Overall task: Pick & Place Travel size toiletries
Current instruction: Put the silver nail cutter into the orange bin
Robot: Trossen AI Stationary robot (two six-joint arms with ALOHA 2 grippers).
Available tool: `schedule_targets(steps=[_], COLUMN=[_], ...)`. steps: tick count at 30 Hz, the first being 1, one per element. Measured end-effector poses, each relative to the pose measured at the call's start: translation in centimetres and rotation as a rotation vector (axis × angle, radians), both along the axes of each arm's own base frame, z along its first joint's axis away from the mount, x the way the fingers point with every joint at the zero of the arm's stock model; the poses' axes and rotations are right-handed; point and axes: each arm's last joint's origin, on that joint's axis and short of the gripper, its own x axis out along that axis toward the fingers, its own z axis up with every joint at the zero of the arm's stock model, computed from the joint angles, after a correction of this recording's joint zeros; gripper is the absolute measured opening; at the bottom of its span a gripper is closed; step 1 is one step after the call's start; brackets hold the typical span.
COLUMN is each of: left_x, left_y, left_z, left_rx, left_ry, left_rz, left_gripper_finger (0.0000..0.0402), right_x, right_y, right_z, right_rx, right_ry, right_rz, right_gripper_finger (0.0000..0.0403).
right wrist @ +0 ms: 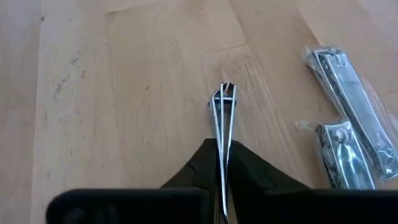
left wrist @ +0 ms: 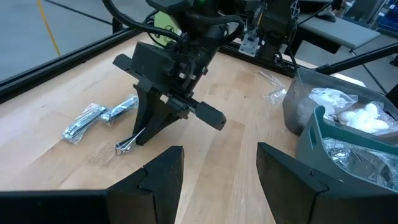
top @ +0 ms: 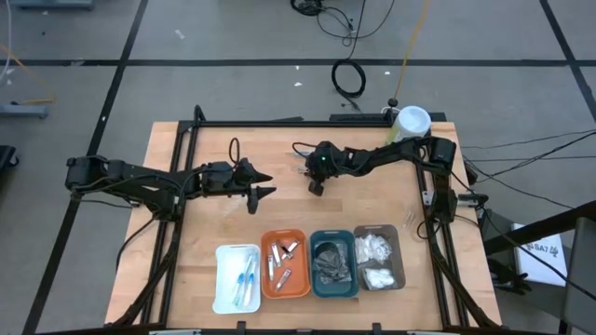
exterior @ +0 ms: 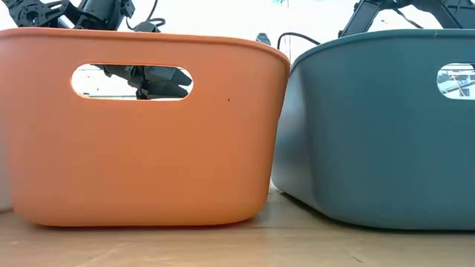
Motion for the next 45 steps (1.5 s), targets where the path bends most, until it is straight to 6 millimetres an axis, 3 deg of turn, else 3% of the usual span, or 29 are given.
schedule_targets(steps=[5, 10, 15, 21, 28, 32, 39, 45], left_x=[0.0, 0.0, 0.0, 0.2, 1.5, 3.0, 7.7, 11.0], left_y=[0.0, 0.0, 0.0, 0.0, 0.2, 0.4, 0.4, -0.4], left_z=[0.0, -0.1, 0.1, 0.8, 2.2, 1.8, 1.7, 3.1], left_rx=[0.000, -0.012, -0.005, 0.044, 0.190, 0.277, 0.287, 0.304], left_ry=[0.000, 0.009, -0.008, -0.082, -0.318, -0.425, -0.477, -0.556], left_rz=[0.001, 0.003, 0.003, -0.008, -0.017, -0.012, -0.060, -0.194], left_gripper_finger=[0.0200, 0.0200, 0.0200, 0.0200, 0.0200, 0.0200, 0.0200, 0.0200], right_x=[0.1, -0.4, -0.9, -4.1, -7.9, -8.1, -7.9, -7.9], right_y=[0.1, 0.4, 1.4, 4.2, 6.8, 7.5, 8.4, 8.4], right_z=[0.5, 3.5, 8.8, 10.5, 10.3, 10.1, 10.2, 10.2], right_rx=[0.008, 0.023, 0.027, -0.034, -0.066, -0.047, -0.068, -0.074], right_ry=[-0.026, -0.098, -0.395, -0.793, -1.135, -1.142, -1.152, -1.151], right_rz=[0.035, 0.048, 0.175, 0.281, 0.299, 0.316, 0.362, 0.367], right_gripper_finger=[0.0014, 0.0011, 0.0011, 0.0011, 0.0011, 0.0011, 0.0011, 0.0011])
